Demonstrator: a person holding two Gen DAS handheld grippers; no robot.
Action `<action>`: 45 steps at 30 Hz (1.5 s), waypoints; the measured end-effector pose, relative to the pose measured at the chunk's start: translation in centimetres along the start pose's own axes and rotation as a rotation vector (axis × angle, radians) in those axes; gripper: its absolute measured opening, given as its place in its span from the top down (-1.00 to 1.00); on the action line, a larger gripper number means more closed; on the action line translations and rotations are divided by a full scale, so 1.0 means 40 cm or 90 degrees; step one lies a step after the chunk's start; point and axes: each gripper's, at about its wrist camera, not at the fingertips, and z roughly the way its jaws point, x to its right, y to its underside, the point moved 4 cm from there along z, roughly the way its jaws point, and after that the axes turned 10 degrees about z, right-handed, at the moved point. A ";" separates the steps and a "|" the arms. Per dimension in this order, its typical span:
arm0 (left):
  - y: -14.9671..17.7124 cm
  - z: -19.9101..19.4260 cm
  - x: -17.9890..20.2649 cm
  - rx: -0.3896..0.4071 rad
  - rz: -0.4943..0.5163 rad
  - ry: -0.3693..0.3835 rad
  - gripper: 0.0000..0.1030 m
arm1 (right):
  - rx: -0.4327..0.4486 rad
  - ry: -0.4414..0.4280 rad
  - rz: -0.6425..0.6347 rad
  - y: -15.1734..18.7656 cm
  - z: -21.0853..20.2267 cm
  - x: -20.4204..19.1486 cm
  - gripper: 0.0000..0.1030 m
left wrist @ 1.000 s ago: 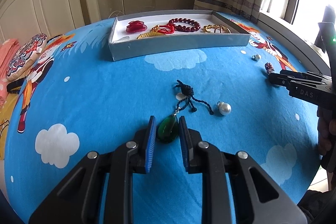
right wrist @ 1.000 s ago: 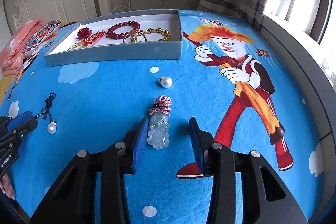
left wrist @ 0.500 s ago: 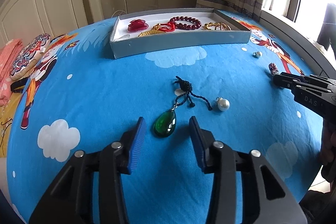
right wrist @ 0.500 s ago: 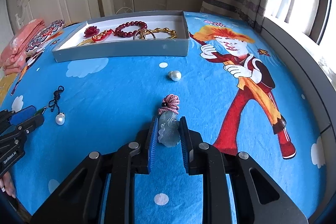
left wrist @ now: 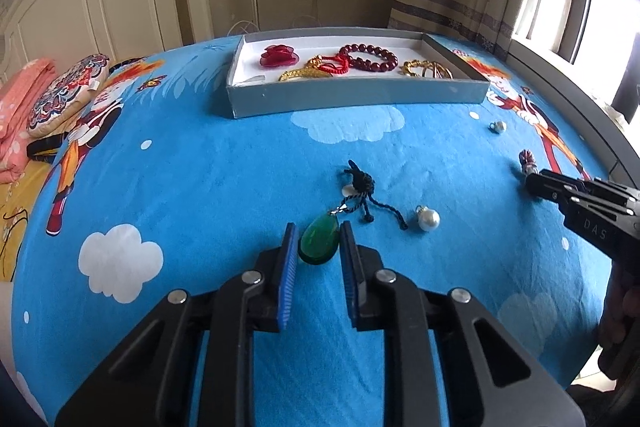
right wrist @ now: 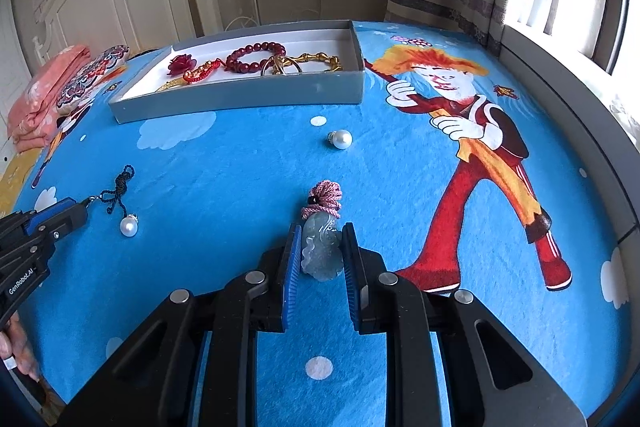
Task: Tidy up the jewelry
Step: 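Carry both pendants into the white box and open both tools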
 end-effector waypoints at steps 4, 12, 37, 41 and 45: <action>-0.013 -0.021 0.006 0.019 -0.017 -0.010 0.60 | 0.006 -0.007 0.000 0.000 -0.014 -0.007 0.62; -0.038 -0.058 0.036 0.046 -0.007 -0.016 0.60 | 0.020 -0.016 -0.001 -0.012 -0.044 -0.019 0.62; -0.129 -0.080 0.030 0.093 0.015 -0.023 0.60 | 0.058 -0.017 0.007 -0.101 -0.064 -0.042 0.62; -0.154 -0.075 0.018 0.099 0.016 -0.026 0.60 | 0.068 -0.020 0.006 -0.128 -0.065 -0.047 0.62; -0.187 -0.075 0.011 0.109 0.021 -0.033 0.60 | 0.079 -0.022 0.004 -0.161 -0.063 -0.055 0.62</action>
